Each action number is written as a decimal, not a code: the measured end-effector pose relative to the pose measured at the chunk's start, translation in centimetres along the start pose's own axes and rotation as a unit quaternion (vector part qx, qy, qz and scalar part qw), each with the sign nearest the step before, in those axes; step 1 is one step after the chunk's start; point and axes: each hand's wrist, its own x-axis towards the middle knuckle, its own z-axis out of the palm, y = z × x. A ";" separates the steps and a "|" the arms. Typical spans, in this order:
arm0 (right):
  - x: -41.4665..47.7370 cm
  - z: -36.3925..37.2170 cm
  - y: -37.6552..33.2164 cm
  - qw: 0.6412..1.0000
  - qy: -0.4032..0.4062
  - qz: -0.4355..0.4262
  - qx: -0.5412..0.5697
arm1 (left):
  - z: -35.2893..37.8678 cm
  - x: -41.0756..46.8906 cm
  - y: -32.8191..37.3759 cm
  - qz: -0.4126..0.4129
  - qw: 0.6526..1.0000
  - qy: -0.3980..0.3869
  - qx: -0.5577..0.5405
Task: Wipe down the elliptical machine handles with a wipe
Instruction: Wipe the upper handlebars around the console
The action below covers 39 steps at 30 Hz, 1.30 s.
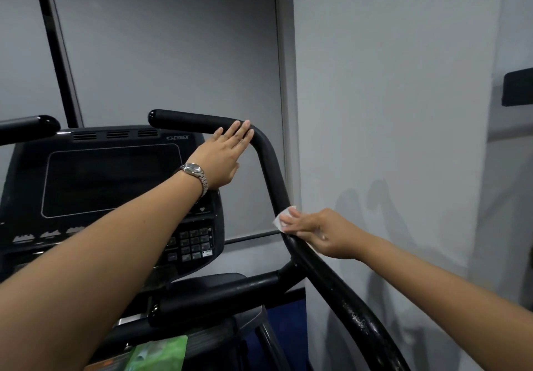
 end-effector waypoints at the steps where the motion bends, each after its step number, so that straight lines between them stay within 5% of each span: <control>1: -0.7 -0.2 -0.4 0.999 -0.038 0.016 0.018 | 0.1 -0.3 0.0 0.002 1.000 -0.003 -0.004; 8: -1.3 -0.4 -1.6 0.990 -0.100 0.058 -0.086 | 0.1 -1.5 0.2 0.018 1.000 -0.014 -0.015; 16: -0.9 -2.2 -4.0 0.972 -0.211 0.103 0.002 | -0.4 -1.9 3.1 0.057 0.998 0.000 -0.019; 21: -0.1 -1.0 -4.6 0.959 -0.229 0.128 -0.109 | 0.0 -3.0 4.8 0.105 0.994 -0.023 -0.006; 27: -3.1 -1.7 -4.4 0.947 -0.259 0.164 0.091 | 0.7 -3.9 6.7 0.127 0.990 -0.049 -0.023; 31: -2.6 -1.2 -5.5 0.956 -0.244 0.160 -0.008 | 0.9 -4.1 7.4 0.116 0.990 -0.067 -0.034; 36: -3.5 -1.9 -5.5 0.941 -0.274 0.175 0.094 | 0.3 -3.8 7.2 0.110 0.989 -0.088 -0.054; 39: -2.5 -1.8 -5.8 0.945 -0.274 0.169 0.049 | -0.1 -3.9 7.4 0.109 0.988 -0.098 -0.053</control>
